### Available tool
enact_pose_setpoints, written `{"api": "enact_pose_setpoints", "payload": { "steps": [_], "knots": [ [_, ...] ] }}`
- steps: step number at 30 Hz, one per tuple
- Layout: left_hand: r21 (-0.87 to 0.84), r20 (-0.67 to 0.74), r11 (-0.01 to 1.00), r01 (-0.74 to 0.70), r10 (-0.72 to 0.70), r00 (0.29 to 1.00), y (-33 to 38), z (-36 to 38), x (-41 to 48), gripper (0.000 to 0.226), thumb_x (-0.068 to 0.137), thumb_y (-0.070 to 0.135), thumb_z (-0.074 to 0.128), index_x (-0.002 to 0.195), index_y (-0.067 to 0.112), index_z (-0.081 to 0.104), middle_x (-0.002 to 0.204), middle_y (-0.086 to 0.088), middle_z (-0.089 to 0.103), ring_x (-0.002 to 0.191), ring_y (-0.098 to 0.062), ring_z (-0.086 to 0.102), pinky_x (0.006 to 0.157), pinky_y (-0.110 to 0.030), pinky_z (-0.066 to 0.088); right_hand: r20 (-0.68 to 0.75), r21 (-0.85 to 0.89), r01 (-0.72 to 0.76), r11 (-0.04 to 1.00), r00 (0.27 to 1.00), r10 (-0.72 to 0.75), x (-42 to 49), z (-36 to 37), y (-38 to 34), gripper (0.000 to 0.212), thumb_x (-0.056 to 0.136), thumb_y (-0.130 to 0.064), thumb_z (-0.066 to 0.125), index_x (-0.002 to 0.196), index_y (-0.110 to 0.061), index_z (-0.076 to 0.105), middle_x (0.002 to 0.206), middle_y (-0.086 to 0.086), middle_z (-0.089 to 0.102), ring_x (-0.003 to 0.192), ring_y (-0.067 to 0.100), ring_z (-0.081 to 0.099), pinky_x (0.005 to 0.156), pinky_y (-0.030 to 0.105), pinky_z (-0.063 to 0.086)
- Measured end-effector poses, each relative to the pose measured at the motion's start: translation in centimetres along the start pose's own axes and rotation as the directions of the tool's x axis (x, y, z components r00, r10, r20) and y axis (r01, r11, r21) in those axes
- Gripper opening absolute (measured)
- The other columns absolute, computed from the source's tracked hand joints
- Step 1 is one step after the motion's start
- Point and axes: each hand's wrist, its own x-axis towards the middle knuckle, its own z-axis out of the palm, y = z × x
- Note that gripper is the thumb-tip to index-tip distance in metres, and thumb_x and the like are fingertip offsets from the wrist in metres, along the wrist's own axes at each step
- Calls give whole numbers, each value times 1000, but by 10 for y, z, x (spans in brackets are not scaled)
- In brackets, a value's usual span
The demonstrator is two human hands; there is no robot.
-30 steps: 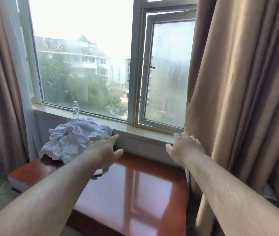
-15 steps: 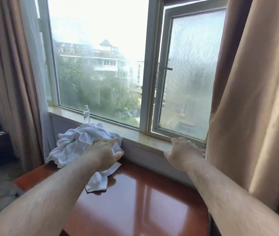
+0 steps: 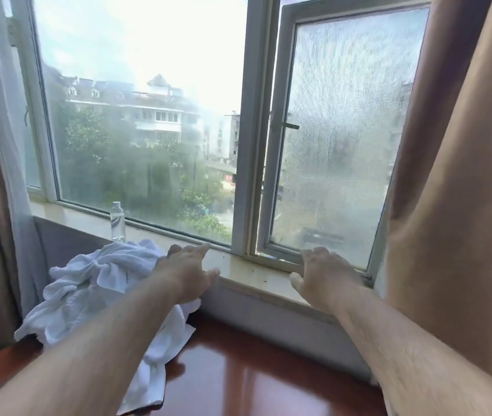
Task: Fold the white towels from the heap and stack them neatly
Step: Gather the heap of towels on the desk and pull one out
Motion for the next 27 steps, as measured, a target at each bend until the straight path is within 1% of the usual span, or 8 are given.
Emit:
{"api": "enact_pose_setpoints", "payload": {
  "steps": [3, 7, 12, 15, 17, 22, 25, 27],
  "knots": [
    [7, 37, 999, -49, 49, 998, -11, 20, 55, 72, 97, 57, 41, 158, 32, 13, 161, 5, 29, 147, -24, 18, 115, -46, 24, 15, -34, -28, 999, 999, 29, 43, 17, -8, 54, 96, -50, 40, 139, -17, 43, 138, 8, 48, 126, 30, 47, 105, 42, 39],
    [4, 99, 995, -99, 98, 990, -23, 55, 119, 72, 97, 58, 42, 158, 34, 13, 161, 6, 30, 147, -24, 17, 114, -46, 26, 87, -72, -73, 995, 993, 79, 90, 49, -18, 57, 96, -49, 42, 143, -17, 41, 144, 10, 45, 132, 32, 43, 111, 44, 35],
    [6, 193, 989, -150, 146, 970, -19, 101, 159, 72, 96, 60, 41, 158, 32, 16, 161, 4, 30, 147, -26, 18, 116, -51, 25, 146, -112, -120, 986, 980, 136, 109, 84, -15, 59, 97, -50, 42, 145, -16, 41, 146, 10, 44, 132, 34, 44, 112, 44, 35],
    [-21, 225, 983, -182, 182, 957, -11, 115, 158, 73, 97, 59, 42, 158, 30, 17, 160, 1, 32, 145, -29, 21, 118, -49, 25, 152, -134, -144, 981, 975, 164, 109, 87, -6, 56, 97, -48, 42, 143, -17, 42, 144, 10, 46, 131, 34, 45, 110, 43, 35],
    [-21, 208, 982, -186, 186, 960, -9, 113, 151, 73, 96, 59, 43, 158, 31, 18, 159, 1, 34, 144, -28, 22, 117, -47, 26, 140, -130, -147, 981, 976, 165, 106, 82, 0, 54, 97, -49, 43, 139, -16, 45, 140, 10, 48, 127, 34, 47, 108, 43, 37],
    [-10, 165, 991, -132, 132, 978, -17, 85, 122, 72, 96, 59, 44, 157, 32, 19, 158, 3, 34, 146, -25, 19, 114, -46, 28, 101, -62, -125, 990, 986, 131, 93, 64, -5, 52, 95, -47, 44, 136, -15, 46, 137, 10, 49, 126, 33, 48, 106, 43, 37],
    [42, 143, 993, -109, 102, 984, -28, 66, 102, 71, 96, 58, 44, 157, 32, 20, 157, 4, 36, 144, -25, 22, 113, -45, 30, 89, -15, -93, 996, 992, 94, 84, 64, -19, 53, 95, -46, 43, 138, -16, 44, 138, 10, 48, 127, 33, 48, 106, 43, 38],
    [78, 134, 993, -93, 82, 988, -39, 57, 89, 71, 96, 58, 43, 157, 32, 20, 157, 4, 36, 143, -25, 24, 113, -44, 29, 82, 29, -81, 996, 994, 79, 80, 66, -30, 55, 95, -46, 42, 141, -16, 43, 140, 10, 47, 128, 33, 47, 107, 42, 37]
  ]
}}
